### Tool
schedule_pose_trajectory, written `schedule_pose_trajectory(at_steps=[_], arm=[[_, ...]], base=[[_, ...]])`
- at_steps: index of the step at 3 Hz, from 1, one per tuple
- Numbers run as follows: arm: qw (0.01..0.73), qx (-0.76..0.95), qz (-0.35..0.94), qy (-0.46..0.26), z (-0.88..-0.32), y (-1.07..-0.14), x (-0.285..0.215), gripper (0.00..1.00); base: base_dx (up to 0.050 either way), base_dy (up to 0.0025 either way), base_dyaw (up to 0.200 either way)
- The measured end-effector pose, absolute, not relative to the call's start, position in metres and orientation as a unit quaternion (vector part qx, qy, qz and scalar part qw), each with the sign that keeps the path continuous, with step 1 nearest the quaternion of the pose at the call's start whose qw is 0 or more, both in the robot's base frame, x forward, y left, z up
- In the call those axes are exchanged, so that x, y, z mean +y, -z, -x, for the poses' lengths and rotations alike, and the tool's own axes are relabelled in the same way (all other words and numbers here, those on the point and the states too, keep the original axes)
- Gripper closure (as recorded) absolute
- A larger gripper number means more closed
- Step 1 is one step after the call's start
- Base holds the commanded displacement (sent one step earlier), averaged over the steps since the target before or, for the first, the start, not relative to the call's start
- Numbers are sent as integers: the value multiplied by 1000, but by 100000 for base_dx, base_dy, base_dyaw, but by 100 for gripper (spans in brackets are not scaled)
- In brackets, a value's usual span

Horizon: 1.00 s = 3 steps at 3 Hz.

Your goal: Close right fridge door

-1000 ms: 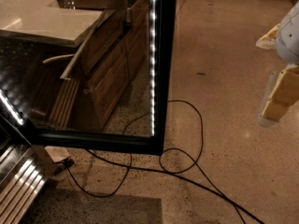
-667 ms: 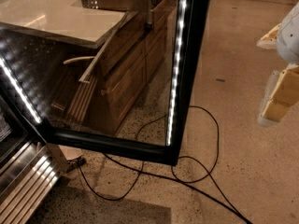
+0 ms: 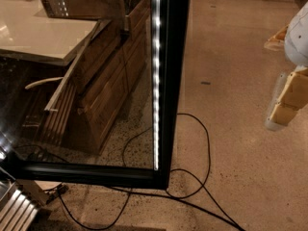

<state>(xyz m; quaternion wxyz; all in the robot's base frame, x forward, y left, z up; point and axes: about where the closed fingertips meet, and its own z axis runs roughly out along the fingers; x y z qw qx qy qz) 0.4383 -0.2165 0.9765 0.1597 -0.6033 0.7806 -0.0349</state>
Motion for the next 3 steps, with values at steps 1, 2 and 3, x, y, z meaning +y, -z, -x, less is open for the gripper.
schedule_pose_trajectory(at_steps=[1, 2, 3], arm=[[161, 780, 604, 41, -437, -978, -213, 0], [160, 779, 604, 41, -437, -978, -213, 0], [148, 777, 610, 45, -441, -972, -202, 0]], base=[[4851, 0, 19], [0, 0, 0], [0, 0, 0]])
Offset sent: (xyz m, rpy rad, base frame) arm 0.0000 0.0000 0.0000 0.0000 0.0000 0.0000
